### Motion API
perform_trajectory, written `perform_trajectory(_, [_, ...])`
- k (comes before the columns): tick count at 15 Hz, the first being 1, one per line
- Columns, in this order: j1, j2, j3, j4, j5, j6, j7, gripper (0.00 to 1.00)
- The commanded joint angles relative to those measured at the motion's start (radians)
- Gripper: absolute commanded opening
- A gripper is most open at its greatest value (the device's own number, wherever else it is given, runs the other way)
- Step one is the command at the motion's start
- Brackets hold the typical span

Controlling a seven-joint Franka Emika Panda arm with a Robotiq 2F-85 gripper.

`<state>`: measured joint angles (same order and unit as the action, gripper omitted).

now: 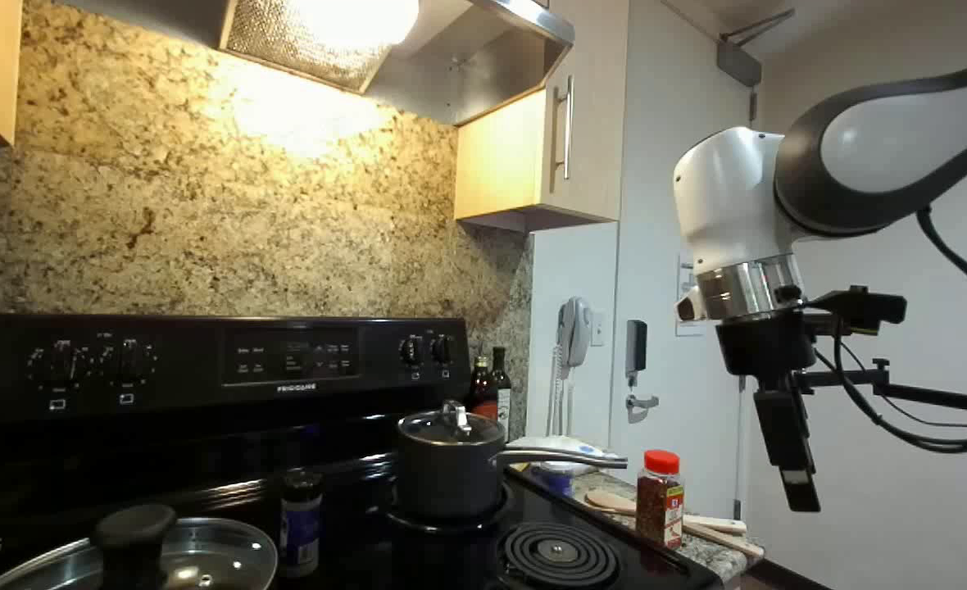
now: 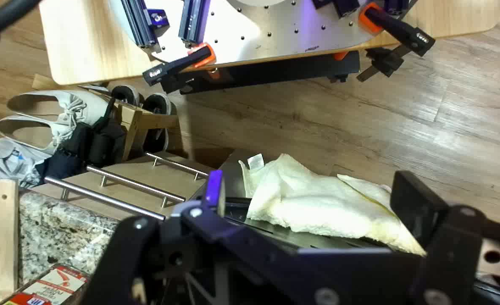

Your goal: Take the lid off the pot on the right and put it on the stove

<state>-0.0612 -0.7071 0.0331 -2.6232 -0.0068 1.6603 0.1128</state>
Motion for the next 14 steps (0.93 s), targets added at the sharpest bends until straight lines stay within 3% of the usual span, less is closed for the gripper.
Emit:
perform_trajectory(1, [0.007, 0.001, -0.006, 0.001, -0.003, -0.001, 0.003, 1.0])
perform_trajectory(5, [0.005, 0.032, -0.019, 0.033, 0.002, 0.039, -0.006, 1.0])
perform_trajectory(9, [0.001, 0.105, -0.013, 0.105, -0.007, 0.164, 0.009, 1.0])
perform_trajectory(14, [-0.012, 0.302, -0.007, 0.318, -0.015, 0.216, 0.06, 1.0])
